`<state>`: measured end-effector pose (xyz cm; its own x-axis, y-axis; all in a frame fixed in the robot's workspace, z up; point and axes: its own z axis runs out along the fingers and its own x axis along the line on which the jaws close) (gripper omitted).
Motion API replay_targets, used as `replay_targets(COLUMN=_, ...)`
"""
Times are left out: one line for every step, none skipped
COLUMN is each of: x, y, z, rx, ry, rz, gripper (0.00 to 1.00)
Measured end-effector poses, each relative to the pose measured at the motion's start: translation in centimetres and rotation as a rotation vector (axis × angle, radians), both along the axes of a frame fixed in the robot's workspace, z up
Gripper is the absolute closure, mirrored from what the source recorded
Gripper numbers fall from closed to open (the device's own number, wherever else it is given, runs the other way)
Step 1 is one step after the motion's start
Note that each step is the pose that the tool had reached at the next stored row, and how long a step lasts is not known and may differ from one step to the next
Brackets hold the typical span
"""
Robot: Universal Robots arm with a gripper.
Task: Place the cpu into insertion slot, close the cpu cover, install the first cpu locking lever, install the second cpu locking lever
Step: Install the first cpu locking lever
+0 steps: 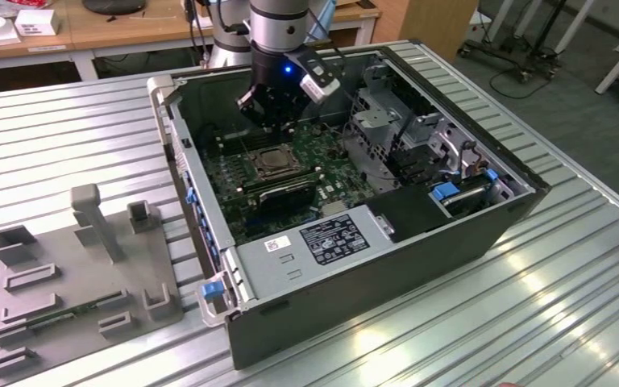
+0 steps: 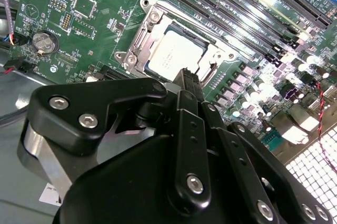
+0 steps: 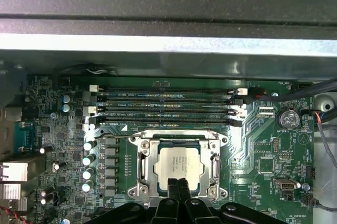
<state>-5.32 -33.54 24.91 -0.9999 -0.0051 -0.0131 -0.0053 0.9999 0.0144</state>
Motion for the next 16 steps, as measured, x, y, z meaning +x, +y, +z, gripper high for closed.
replay_targets(x=0.00, y=0.00, z=0.00, rx=0.0000, ry=0.0000, rz=0.000, gripper=0.89)
replay_targets(x=0.00, y=0.00, z=0.01, rx=0.0000, ry=0.0000, rz=0.000, gripper=0.89)
replay_targets(x=0.00, y=0.00, z=0.03, rx=-0.0002, ry=0.0001, rz=0.000, gripper=0.89)
replay_targets(x=0.00, y=0.00, z=0.08, rx=-0.0004, ry=0.0003, rz=0.000, gripper=0.89)
replay_targets(x=0.00, y=0.00, z=0.12, rx=-0.0003, ry=0.0002, rz=0.000, gripper=0.89)
replay_targets(x=0.00, y=0.00, z=0.17, rx=0.0000, ry=0.0000, rz=0.000, gripper=0.89)
replay_targets(x=0.00, y=0.00, z=0.24, rx=-0.0001, ry=0.0000, rz=0.000, gripper=0.89)
replay_targets(x=0.00, y=0.00, z=0.31, rx=-0.0001, ry=0.0001, rz=0.000, gripper=0.89)
replay_targets(x=0.00, y=0.00, z=0.37, rx=-0.0001, ry=0.0001, rz=0.000, gripper=0.89)
replay_targets(x=0.00, y=0.00, z=0.43, rx=0.0000, ry=0.0000, rz=0.000, gripper=0.89)
replay_targets(x=0.00, y=0.00, z=0.48, rx=0.0000, ry=0.0000, rz=0.000, gripper=0.89)
replay_targets(x=0.00, y=0.00, z=0.55, rx=0.0000, ry=0.0000, rz=0.000, gripper=0.89)
replay_targets(x=0.00, y=0.00, z=0.61, rx=0.0000, ry=0.0000, rz=0.000, gripper=0.89)
replay_targets(x=0.00, y=0.00, z=0.68, rx=0.0000, ry=0.0000, rz=0.000, gripper=0.89)
replay_targets(x=0.00, y=0.00, z=0.70, rx=0.0003, ry=0.0000, rz=0.000, gripper=0.89)
replay_targets(x=0.00, y=0.00, z=0.70, rx=0.0004, ry=-0.0001, rz=0.000, gripper=0.89)
